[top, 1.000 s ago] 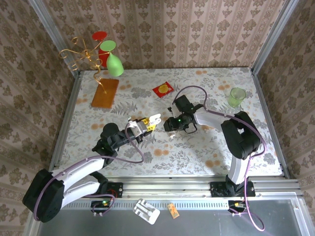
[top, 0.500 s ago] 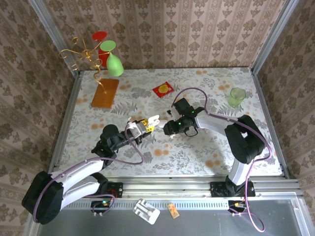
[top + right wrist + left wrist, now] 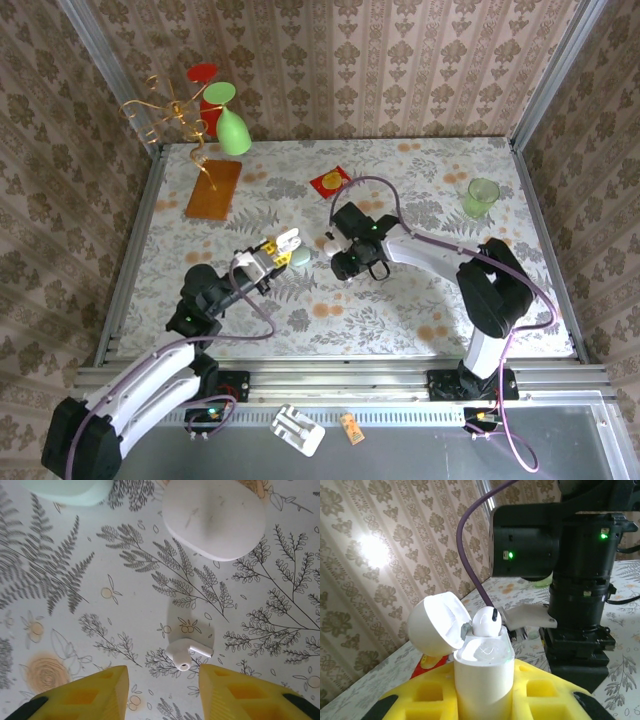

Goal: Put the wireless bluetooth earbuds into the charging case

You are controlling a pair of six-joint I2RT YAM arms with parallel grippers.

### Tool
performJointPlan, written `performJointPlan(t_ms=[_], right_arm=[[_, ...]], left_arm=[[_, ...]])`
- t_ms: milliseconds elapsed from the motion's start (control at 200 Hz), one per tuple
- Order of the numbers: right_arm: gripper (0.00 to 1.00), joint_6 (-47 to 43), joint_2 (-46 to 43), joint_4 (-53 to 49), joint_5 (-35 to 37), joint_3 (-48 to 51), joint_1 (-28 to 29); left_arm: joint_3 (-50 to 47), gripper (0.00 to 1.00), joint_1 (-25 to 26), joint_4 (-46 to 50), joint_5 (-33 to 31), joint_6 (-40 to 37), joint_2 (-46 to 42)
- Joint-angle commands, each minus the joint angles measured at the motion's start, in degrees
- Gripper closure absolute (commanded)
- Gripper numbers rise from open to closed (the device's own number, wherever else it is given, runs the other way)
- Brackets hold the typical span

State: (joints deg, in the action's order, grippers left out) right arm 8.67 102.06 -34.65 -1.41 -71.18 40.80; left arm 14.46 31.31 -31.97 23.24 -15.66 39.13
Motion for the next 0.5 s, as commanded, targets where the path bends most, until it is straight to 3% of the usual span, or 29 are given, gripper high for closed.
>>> performJointPlan(t_ms=[0, 175, 495], right_arm=[[0.58, -3.0, 3.0, -7.7, 7.7, -3.0, 1.6], [0.58, -4.4, 6.2, -10.9, 11.3, -6.7, 3.6], [0.60, -6.5, 11.8, -15.4, 11.1, -12.4, 4.9]], left_arm=[[-0.2, 1.00, -0.8, 3.9, -1.0, 1.1, -3.4], [0.8, 1.00, -1.0, 7.5, -1.3, 0.5, -6.1], [1.1, 1.00, -1.1, 7.7, -0.8, 0.3, -6.2]])
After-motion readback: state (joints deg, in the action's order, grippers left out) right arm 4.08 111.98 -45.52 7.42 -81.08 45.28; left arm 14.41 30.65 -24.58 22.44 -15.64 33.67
